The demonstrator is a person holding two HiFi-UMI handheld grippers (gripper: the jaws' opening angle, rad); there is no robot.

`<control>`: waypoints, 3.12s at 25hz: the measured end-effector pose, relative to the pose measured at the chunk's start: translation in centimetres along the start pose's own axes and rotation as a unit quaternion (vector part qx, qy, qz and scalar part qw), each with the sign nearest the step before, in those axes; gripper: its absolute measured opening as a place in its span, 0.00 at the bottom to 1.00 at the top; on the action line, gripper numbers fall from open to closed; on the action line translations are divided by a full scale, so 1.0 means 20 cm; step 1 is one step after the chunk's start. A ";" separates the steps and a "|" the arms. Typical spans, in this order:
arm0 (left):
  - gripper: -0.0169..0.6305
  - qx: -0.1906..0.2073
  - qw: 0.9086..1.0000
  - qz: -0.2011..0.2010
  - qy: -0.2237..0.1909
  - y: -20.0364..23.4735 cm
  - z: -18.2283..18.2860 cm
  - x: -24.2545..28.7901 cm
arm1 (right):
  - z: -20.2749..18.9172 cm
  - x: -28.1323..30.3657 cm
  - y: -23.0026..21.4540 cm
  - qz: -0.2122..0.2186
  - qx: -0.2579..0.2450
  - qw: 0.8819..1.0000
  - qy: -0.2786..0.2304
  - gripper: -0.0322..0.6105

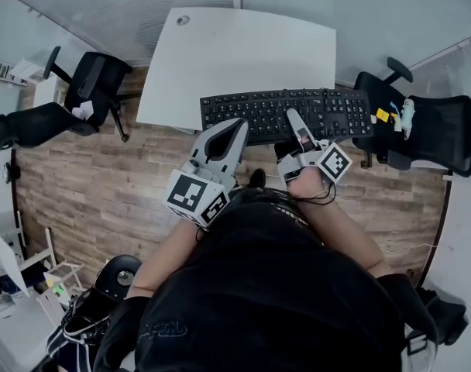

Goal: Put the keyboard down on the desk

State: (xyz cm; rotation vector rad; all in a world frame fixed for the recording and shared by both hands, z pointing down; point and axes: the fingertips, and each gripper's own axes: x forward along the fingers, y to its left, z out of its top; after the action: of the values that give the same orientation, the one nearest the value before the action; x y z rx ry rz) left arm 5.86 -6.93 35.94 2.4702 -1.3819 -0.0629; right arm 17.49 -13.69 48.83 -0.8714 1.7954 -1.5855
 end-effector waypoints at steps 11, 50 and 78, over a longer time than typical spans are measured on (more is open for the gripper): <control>0.05 0.014 1.000 -0.022 -0.010 0.08 0.11 0.12 | 0.09 0.11 0.07 0.014 -0.014 1.000 -0.024 0.20; 0.05 0.002 0.995 -0.095 0.004 0.98 0.35 -0.10 | -0.43 0.76 0.08 -0.037 -0.022 0.994 -0.096 0.20; 0.05 0.011 0.992 -0.083 0.092 1.27 0.05 0.25 | -0.24 1.06 -0.36 -0.084 -0.011 0.994 -0.073 0.20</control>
State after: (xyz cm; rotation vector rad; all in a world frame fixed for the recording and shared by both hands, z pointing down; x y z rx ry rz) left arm -12.66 -23.71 42.77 2.5316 -1.1069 0.1400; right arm 1.43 -28.00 56.39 -1.1460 1.6769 -1.5620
